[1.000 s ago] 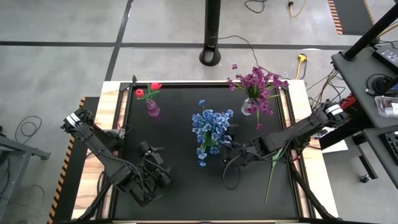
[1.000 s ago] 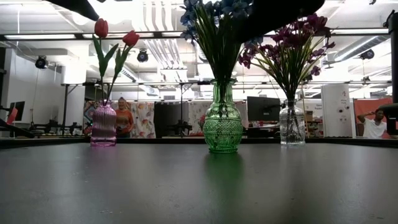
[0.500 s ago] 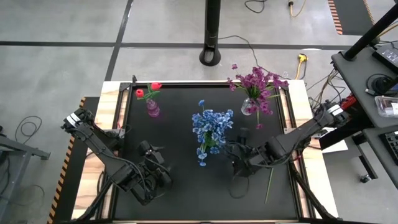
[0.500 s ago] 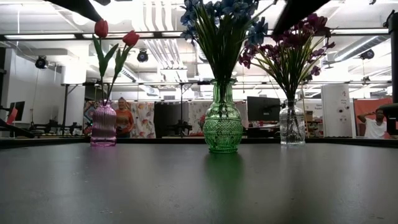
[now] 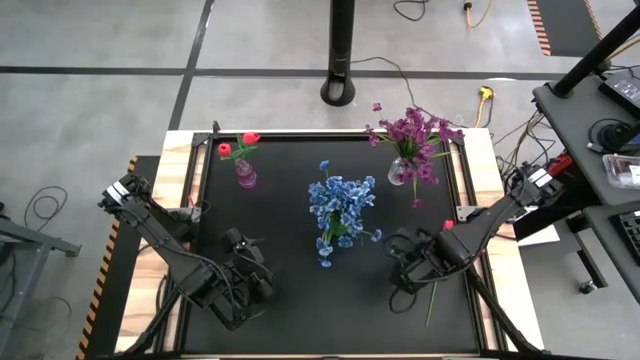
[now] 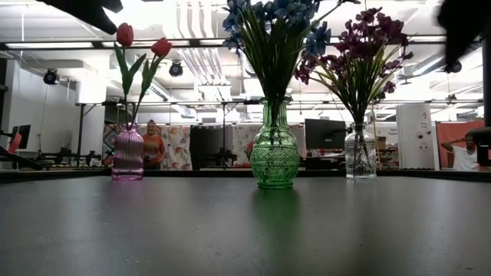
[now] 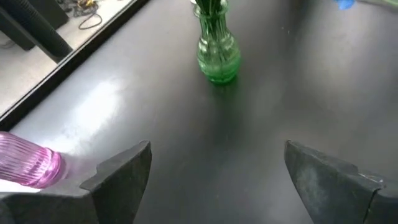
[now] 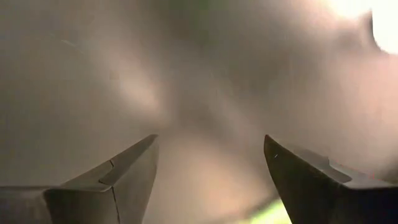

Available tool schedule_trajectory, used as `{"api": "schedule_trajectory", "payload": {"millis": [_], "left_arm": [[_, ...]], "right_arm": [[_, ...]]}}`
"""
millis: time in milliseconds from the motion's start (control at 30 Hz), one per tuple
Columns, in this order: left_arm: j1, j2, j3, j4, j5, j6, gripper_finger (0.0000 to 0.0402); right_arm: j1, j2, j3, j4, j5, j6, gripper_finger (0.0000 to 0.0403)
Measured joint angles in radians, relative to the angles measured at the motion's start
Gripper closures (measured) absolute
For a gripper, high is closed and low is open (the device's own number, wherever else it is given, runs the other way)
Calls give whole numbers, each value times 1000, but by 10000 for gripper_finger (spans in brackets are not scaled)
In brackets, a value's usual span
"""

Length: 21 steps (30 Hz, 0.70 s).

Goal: Sort flowers into vase by color
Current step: Put the pink tulip into the violet vase

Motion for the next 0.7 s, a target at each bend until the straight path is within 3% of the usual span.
{"api": "schedule_trajectory", "payload": {"millis": [133,200,700], "left_arm": [[0,0,0,-4,39,15,54],[0,0,0,-6,46,22,54],[0,0,0,-8,11,104,54]], "right_arm": [[5,0,-15,-126,-183,259,122],[20,0,-33,-139,-222,339,122],[43,1,-303,-71,-272,593,136]]}}
